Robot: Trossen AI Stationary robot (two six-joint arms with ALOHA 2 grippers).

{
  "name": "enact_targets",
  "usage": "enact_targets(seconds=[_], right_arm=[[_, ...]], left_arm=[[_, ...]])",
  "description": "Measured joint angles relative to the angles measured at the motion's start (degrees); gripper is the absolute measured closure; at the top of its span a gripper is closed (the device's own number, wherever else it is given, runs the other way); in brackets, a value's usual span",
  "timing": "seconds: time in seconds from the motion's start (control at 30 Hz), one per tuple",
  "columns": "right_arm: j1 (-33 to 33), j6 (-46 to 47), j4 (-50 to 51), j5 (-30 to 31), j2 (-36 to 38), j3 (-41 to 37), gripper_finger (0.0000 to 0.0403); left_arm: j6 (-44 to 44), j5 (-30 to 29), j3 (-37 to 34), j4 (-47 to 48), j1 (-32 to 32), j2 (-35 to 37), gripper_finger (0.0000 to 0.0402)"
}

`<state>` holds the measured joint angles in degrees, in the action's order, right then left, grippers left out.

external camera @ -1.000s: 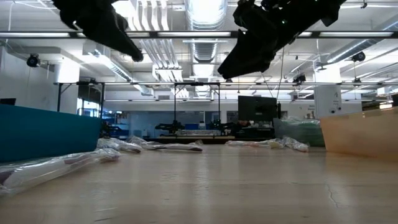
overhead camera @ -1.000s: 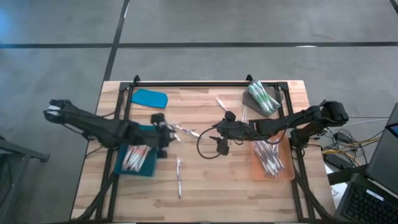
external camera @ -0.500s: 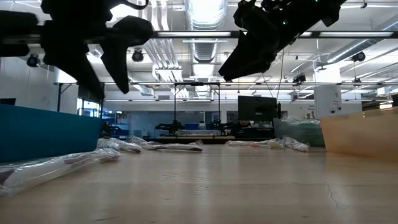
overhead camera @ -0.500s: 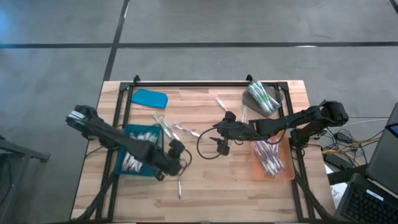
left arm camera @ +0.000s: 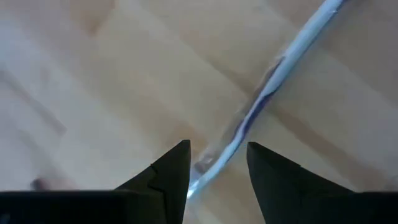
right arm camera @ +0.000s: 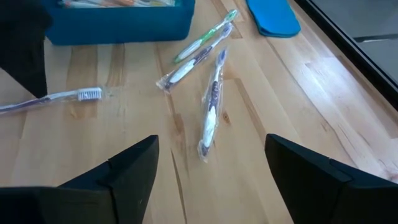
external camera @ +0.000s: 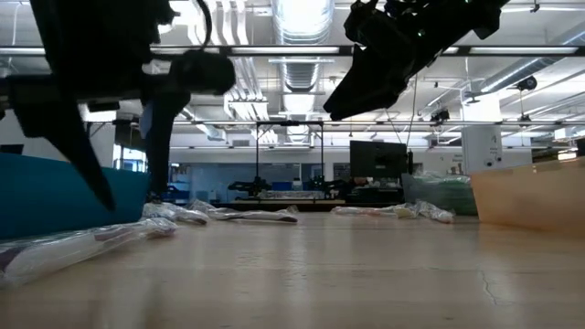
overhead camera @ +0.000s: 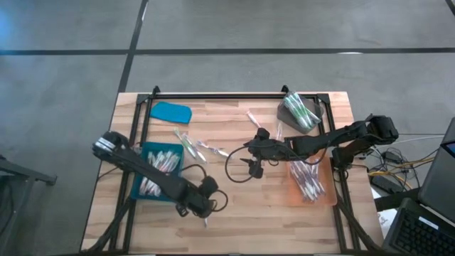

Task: Pick & Place Toothbrushes
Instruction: Put the purple toothbrush into the orange bin

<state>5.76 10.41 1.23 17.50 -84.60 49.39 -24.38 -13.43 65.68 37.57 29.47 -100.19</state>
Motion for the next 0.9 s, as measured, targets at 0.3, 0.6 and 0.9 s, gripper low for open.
enact_targets(seconds=[0.3, 0.6, 0.9], right_arm=[[0.0, -0.1, 0.4, 0.0, 0.0, 0.0, 0.0128], [0.0, -0.1, 0.7, 0.0, 0.0, 0.0, 0.016], [0.0, 2.9, 7.2, -1.9, 0.0, 0.0, 0.0179]], left_arm=[[-0.2, 4.4, 1.3, 0.4, 0.1, -5.2, 0.0239], [-0.2, 6.6, 1.4, 0.7, 0.1, -5.6, 0.0282], [-2.3, 6.8, 1.3, 0.9, 0.1, -5.5, 0.0379]])
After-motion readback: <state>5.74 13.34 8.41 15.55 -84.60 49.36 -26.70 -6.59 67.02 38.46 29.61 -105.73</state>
